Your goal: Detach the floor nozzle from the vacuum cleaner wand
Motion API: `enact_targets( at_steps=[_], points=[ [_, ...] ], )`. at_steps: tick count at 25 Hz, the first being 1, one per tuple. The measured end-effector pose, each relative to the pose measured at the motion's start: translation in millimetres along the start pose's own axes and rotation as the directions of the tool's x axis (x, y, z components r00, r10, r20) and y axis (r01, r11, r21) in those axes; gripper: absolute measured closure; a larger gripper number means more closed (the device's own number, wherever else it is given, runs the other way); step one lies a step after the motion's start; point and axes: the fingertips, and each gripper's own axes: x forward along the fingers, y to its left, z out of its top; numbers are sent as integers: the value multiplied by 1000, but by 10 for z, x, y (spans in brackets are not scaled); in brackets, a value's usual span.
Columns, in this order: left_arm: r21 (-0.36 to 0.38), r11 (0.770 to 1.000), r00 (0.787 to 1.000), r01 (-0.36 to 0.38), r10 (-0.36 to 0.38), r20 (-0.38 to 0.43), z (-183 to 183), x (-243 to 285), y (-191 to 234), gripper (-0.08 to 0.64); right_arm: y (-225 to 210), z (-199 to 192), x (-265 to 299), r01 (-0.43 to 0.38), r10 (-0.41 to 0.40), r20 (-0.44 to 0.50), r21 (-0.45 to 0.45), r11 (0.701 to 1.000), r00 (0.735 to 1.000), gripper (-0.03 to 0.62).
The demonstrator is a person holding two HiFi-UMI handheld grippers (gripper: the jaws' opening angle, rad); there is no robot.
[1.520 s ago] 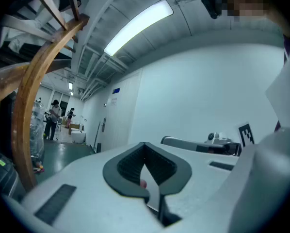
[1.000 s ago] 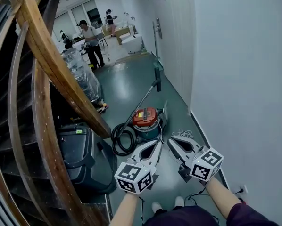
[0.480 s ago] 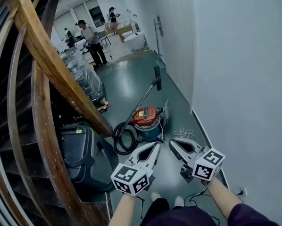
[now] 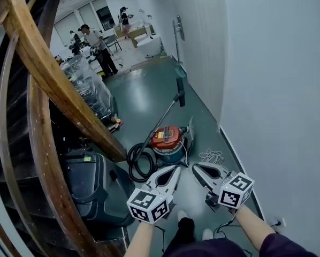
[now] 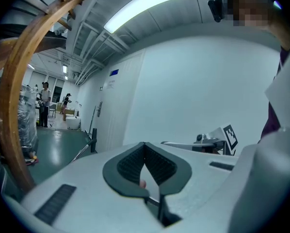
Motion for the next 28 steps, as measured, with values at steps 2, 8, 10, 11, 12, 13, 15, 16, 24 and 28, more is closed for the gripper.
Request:
enact_targets(
  at_steps=[2, 8, 10, 11, 12, 13, 15, 16, 24, 28],
  points=[
    [-9, 1000, 1000, 8, -8, -4, 18, 77, 208, 555, -118, -20, 187, 14, -14, -6, 14, 1000, 1000, 575],
    [-16, 999, 999, 33, -34, -15, 131, 223, 831, 555, -372, -4, 730, 55, -54, -9, 31, 998, 998, 575],
    [-22, 999, 999, 40, -41, -19, 169, 231, 1032, 555, -421, -10, 897, 69, -69, -10, 30, 997, 998, 575],
    [-25, 999, 999, 44, -44, -22, 183, 231, 1122, 555, -440, -18, 970, 75, -75, -11, 29, 997, 997, 575],
    [-29, 998, 999, 47, -47, -24, 193, 233, 1204, 555, -458, -22, 1035, 82, -81, -12, 27, 996, 997, 575],
    [-33, 998, 998, 49, -49, -26, 200, 239, 1281, 555, -478, -20, 1093, 90, -90, -12, 27, 996, 996, 575],
    [-45, 998, 998, 46, -48, -31, 196, 261, 1436, 555, -527, -15, 1203, 107, -107, -8, 34, 994, 994, 575],
    [-54, 997, 998, 45, -47, -33, 184, 274, 1505, 555, -555, -21, 1251, 114, -114, -7, 39, 993, 994, 575],
    [-92, 994, 997, 58, -62, -35, 158, 507, 1896, 555, -905, 6, 1540, 151, -151, -9, 45, 988, 989, 575],
    [-88, 994, 996, 69, -73, -44, 168, 710, 2089, 555, -1187, 22, 1751, 158, -157, -13, 58, 986, 987, 575]
  ],
)
